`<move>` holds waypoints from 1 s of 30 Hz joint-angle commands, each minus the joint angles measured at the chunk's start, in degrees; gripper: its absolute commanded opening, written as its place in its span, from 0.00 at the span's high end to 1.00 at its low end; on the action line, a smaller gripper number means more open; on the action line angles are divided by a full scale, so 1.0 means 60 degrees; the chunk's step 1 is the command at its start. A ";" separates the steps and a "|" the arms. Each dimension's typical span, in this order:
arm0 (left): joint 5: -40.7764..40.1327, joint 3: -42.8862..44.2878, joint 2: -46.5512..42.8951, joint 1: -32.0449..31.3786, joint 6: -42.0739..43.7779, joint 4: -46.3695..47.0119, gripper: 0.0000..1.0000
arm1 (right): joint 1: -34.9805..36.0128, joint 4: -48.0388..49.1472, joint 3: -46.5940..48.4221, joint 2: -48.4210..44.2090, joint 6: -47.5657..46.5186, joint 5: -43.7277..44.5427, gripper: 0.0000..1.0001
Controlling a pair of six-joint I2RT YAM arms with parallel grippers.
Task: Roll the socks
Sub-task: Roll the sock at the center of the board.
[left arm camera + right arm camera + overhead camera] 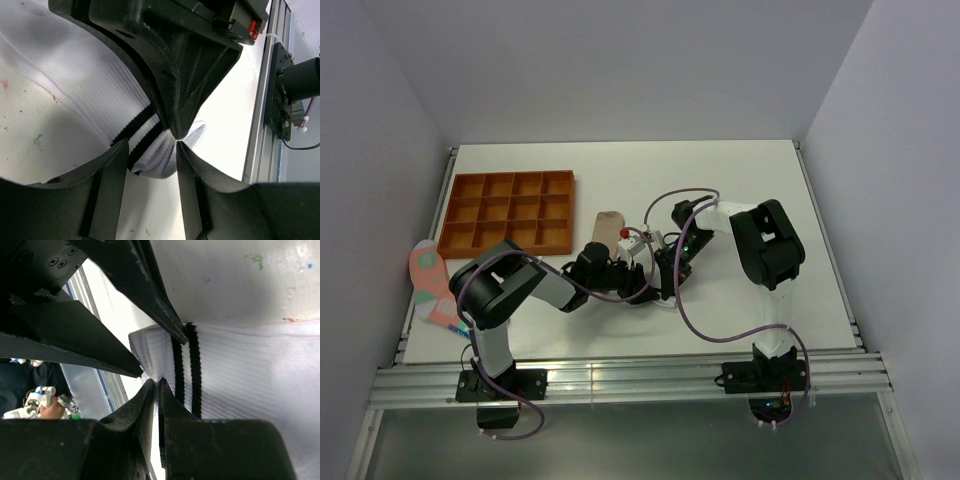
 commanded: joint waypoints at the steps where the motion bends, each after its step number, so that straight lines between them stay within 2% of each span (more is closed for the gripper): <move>1: 0.0299 0.0233 0.0051 -0.0044 0.0312 0.0056 0.52 | -0.0138 0.0104 0.0235 -0.0037 0.0097 -0.0045 1.00; 8: 0.0123 0.0467 -0.0080 -0.0073 0.0253 -0.0397 0.58 | -0.0153 0.0338 0.0059 -0.0110 0.0228 0.0101 1.00; 12: -0.0330 0.0759 -0.0183 -0.0278 0.0312 -0.1188 0.70 | -0.0138 0.0558 -0.0088 -0.0198 0.0346 0.0262 1.00; 19: -0.0844 0.1127 -0.0139 -0.0425 -0.0097 -0.1907 0.86 | -0.0153 0.0967 -0.0263 -0.0417 0.0609 0.0481 1.00; 20: -0.1032 0.1199 -0.0154 -0.0454 -0.0330 -0.1994 0.87 | -0.0153 0.1085 -0.0336 -0.0505 0.0682 0.0641 0.98; 21: -0.1208 0.1302 -0.0154 -0.0469 -0.0448 -0.2242 0.95 | -0.0167 0.1390 -0.0525 -0.0607 0.0755 0.0716 0.98; 23: -0.1588 0.1565 -0.0183 -0.0513 -0.0697 -0.2930 1.00 | -0.0182 0.1758 -0.0760 -0.1076 0.1004 0.1080 0.91; 24: -0.1721 0.1682 -0.0198 -0.0586 -0.0757 -0.3252 1.00 | -0.0182 0.2093 -0.1008 -0.1440 0.1135 0.1169 0.87; 25: -0.1737 0.1814 -0.0198 -0.0615 -0.0786 -0.3806 1.00 | -0.0211 0.2242 -0.1127 -0.1617 0.1195 0.1257 0.78; 28: -0.2103 0.2268 -0.0242 -0.0806 -0.1035 -0.4600 1.00 | -0.0372 0.2622 -0.1435 -0.2275 0.1399 0.1375 0.66; 30: -0.2380 0.2649 -0.0213 -0.0835 -0.1342 -0.5391 1.00 | -0.0547 0.2915 -0.1596 -0.2701 0.1648 0.1492 0.64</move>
